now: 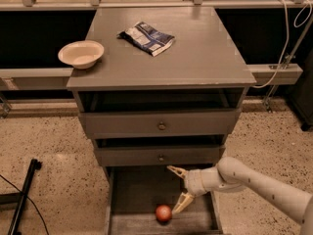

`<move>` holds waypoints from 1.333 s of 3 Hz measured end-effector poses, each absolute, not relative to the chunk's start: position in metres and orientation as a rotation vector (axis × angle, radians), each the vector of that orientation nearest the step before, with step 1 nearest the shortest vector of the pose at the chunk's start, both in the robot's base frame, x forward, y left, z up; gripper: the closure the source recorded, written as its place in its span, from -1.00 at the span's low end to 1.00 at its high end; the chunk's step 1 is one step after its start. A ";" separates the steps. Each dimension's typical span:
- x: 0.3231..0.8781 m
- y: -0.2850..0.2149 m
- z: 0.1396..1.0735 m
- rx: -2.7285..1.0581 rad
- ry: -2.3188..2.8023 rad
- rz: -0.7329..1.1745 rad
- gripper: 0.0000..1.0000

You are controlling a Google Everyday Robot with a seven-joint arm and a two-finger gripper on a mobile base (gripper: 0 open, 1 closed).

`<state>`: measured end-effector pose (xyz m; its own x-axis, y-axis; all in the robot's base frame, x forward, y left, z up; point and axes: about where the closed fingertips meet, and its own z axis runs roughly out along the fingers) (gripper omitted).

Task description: Pick apple from bottom drawer and place on counter

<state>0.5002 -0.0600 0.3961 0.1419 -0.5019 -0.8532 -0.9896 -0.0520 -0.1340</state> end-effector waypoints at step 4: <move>0.513 -0.019 0.202 -1.695 1.585 0.852 -1.00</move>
Offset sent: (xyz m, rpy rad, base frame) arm 0.0266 0.0322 -0.1891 -0.1393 0.0525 -0.0569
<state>0.5130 -0.0187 0.2019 0.0545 -0.5702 -0.8197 -0.9982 -0.0507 -0.0311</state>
